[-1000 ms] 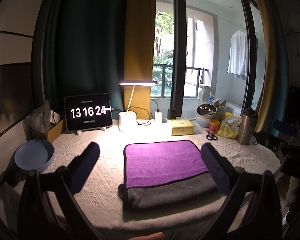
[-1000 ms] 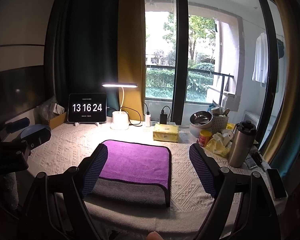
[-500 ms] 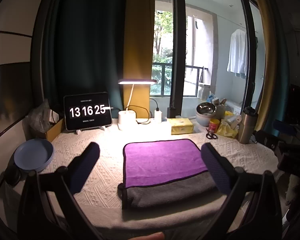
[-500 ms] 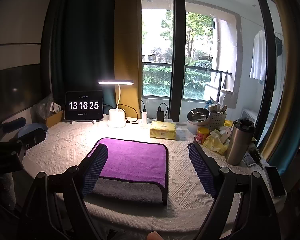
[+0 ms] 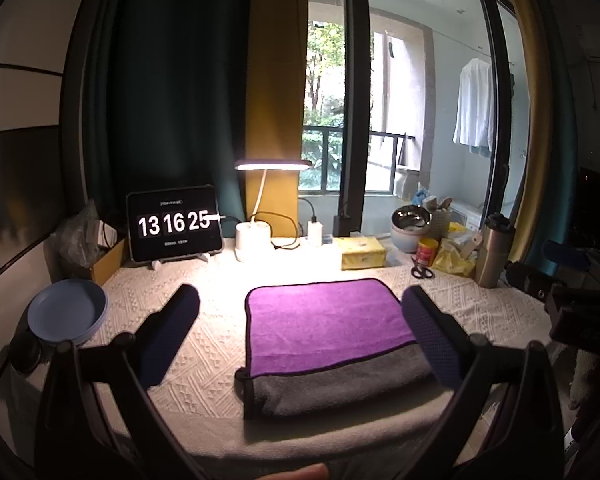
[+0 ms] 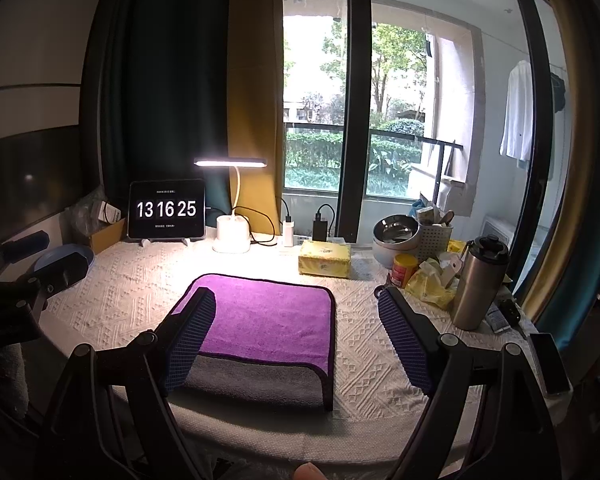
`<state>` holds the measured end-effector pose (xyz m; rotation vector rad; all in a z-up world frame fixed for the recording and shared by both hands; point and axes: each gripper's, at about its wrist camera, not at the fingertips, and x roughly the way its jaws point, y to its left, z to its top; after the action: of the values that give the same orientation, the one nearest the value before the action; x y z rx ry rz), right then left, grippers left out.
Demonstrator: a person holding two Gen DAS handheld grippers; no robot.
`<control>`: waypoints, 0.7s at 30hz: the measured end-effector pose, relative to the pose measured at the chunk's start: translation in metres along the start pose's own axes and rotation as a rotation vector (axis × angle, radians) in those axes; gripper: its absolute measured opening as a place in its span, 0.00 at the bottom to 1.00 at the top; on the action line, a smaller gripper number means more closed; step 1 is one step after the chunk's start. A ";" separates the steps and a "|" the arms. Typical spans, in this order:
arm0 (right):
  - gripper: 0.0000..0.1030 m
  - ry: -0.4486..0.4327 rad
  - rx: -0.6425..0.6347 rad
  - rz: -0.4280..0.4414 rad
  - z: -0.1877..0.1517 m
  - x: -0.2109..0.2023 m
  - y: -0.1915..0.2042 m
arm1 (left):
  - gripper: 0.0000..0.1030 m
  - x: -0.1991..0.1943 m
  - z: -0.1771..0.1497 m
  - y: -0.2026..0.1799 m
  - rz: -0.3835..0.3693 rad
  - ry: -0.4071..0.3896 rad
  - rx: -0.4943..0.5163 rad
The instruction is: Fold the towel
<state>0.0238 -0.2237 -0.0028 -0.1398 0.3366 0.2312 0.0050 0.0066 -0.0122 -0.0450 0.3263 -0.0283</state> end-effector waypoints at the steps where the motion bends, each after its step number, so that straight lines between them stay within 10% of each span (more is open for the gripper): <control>1: 0.84 0.000 0.000 0.000 0.000 -0.001 -0.001 | 0.99 0.000 0.000 0.000 0.000 0.000 0.000; 21: 0.84 0.138 0.021 -0.021 -0.018 0.056 -0.009 | 0.98 0.061 -0.020 0.002 -0.022 0.141 0.014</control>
<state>0.0717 -0.2242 -0.0376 -0.1388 0.4747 0.1976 0.0565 0.0060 -0.0504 -0.0326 0.4667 -0.0553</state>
